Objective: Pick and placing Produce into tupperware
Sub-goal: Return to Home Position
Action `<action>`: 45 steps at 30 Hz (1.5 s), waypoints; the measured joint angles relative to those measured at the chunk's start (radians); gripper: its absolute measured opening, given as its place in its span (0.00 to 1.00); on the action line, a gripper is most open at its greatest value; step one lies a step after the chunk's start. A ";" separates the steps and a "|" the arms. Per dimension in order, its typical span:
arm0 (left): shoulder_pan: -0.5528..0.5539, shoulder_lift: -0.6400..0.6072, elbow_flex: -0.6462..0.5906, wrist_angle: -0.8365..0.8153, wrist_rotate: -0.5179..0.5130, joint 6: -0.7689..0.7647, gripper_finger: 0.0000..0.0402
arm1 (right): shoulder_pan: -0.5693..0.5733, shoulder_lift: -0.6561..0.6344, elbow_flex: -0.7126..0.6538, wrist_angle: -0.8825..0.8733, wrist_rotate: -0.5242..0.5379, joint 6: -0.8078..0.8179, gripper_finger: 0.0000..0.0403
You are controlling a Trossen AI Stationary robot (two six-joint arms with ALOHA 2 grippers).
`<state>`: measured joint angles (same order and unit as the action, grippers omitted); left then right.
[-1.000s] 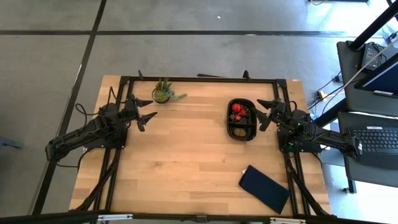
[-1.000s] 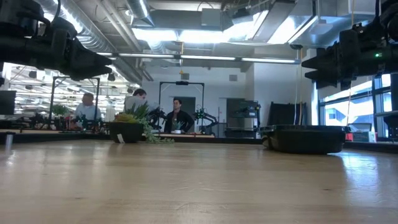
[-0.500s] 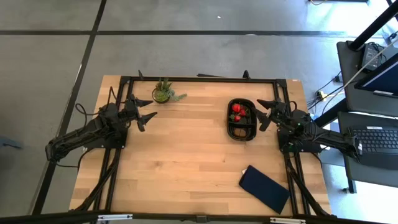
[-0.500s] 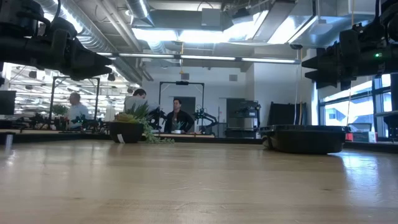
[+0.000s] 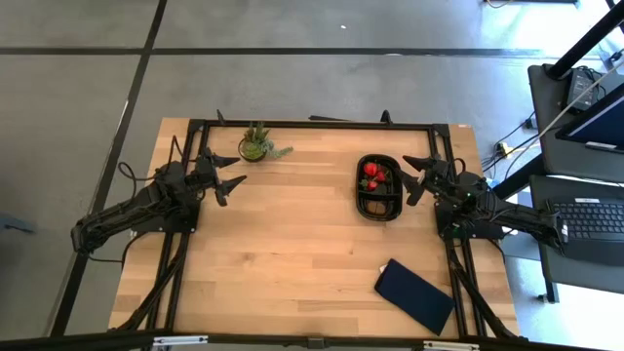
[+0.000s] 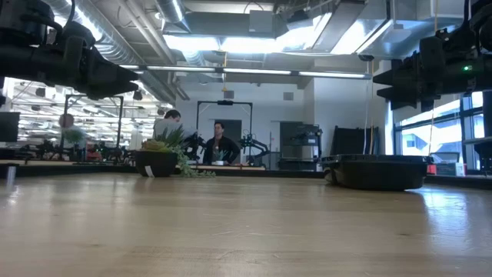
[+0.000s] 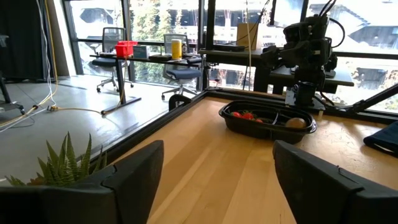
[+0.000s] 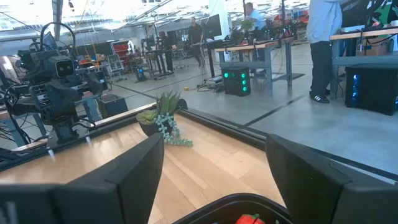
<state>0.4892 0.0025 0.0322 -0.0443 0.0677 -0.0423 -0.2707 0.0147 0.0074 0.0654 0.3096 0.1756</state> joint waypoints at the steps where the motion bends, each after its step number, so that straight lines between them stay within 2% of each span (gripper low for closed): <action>1: 0.000 0.000 0.000 0.000 0.000 0.000 0.73 | 0.000 0.000 0.000 0.000 0.000 0.000 0.70; 45: 0.000 0.000 0.000 0.000 0.000 0.000 0.73 | 0.000 0.000 0.000 0.000 0.000 0.000 0.70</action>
<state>0.4894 0.0025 0.0322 -0.0444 0.0679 -0.0422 -0.2709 0.0148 0.0074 0.0654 0.3096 0.1753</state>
